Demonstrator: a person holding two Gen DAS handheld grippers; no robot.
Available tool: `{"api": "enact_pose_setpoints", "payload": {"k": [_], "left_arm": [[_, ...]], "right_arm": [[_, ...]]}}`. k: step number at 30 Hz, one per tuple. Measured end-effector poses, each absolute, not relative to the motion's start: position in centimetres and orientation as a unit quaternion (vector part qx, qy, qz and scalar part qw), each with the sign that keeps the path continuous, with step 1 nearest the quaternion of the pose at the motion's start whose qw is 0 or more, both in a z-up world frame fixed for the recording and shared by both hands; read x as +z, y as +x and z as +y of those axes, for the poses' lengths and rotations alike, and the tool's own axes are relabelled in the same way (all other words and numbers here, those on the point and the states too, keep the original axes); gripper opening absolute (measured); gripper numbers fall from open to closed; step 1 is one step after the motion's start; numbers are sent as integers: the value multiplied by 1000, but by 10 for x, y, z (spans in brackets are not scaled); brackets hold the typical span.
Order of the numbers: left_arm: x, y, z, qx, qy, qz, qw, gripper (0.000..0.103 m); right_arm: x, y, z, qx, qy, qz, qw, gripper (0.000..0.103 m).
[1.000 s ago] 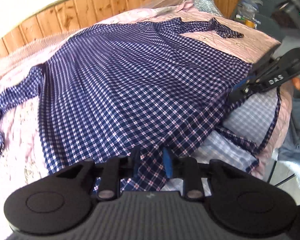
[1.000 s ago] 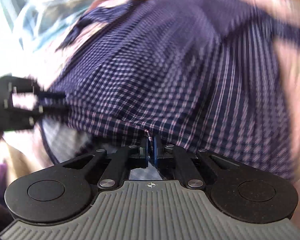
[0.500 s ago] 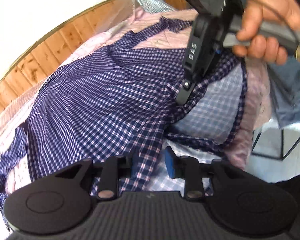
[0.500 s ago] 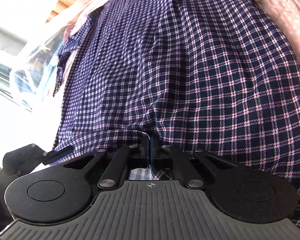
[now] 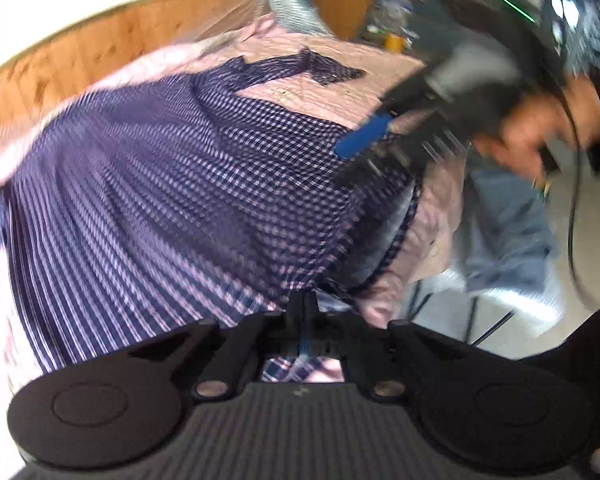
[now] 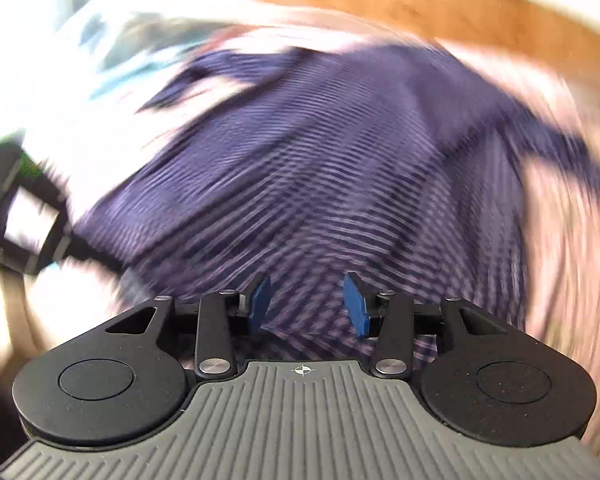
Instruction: Fold clothes
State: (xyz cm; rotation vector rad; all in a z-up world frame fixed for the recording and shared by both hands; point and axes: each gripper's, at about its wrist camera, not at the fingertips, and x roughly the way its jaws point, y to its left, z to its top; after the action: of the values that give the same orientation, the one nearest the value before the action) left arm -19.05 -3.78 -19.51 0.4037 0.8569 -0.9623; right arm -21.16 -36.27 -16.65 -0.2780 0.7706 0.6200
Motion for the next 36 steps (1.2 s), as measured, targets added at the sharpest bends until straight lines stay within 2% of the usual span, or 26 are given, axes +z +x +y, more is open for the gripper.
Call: {"api": "enact_pose_setpoints", "payload": {"k": [3,7,8,9,10,13,14,15,16,17,18,20,23,25,29,32,34,36], "left_arm": [[-198,-185,-24,-442,137,432,774,0],[-207,-186,-27,-445,135,451,762,1],[-207,-187,-28,-447,135,452,760,1],[-208,-188,-29,-450,135,453,758,1],[-207,-189,-29,-451,133,451,759,2],[-186,-176,-13,-430,88,427,791,10],[-182,-167,-7,-415,74,422,803,16],[-180,-156,-1,-391,68,417,818,20],[-178,-145,5,-367,62,412,832,21],[-179,-133,11,-341,59,409,845,23],[-184,-119,15,-315,59,412,853,25],[-200,-94,21,-276,62,431,857,25],[-226,-76,29,-247,90,468,844,25],[-240,-82,38,-229,119,485,835,26],[-232,-99,62,-214,104,496,835,27],[-218,-102,65,-206,110,505,831,26],[-196,-87,63,-208,99,479,847,26],[-174,-52,53,-210,90,453,862,33]], "right_arm": [[-177,-244,-333,324,-239,337,851,51],[-202,-250,-316,300,-304,341,837,51],[-207,-244,-316,294,-297,356,836,45],[-211,-235,-319,296,-271,392,828,35],[-213,-228,-326,300,-235,434,816,32],[-203,-216,-346,331,-142,508,782,31],[-192,-213,-352,342,-111,516,778,31],[-178,-209,-361,342,-84,506,788,32],[-164,-204,-368,336,-62,492,801,37],[-153,-193,-372,312,-54,470,824,45],[-146,-178,-375,281,-54,452,845,48],[-149,-142,-381,214,-61,433,873,48],[-190,-112,-400,150,-81,480,860,44],[-214,-122,-415,150,-104,514,838,43],[-207,-170,-449,158,-115,538,820,44],[-194,-162,-454,156,-93,571,801,41],[-171,-145,-456,156,-77,554,814,42],[-148,-110,-450,165,-76,519,835,48]]}}
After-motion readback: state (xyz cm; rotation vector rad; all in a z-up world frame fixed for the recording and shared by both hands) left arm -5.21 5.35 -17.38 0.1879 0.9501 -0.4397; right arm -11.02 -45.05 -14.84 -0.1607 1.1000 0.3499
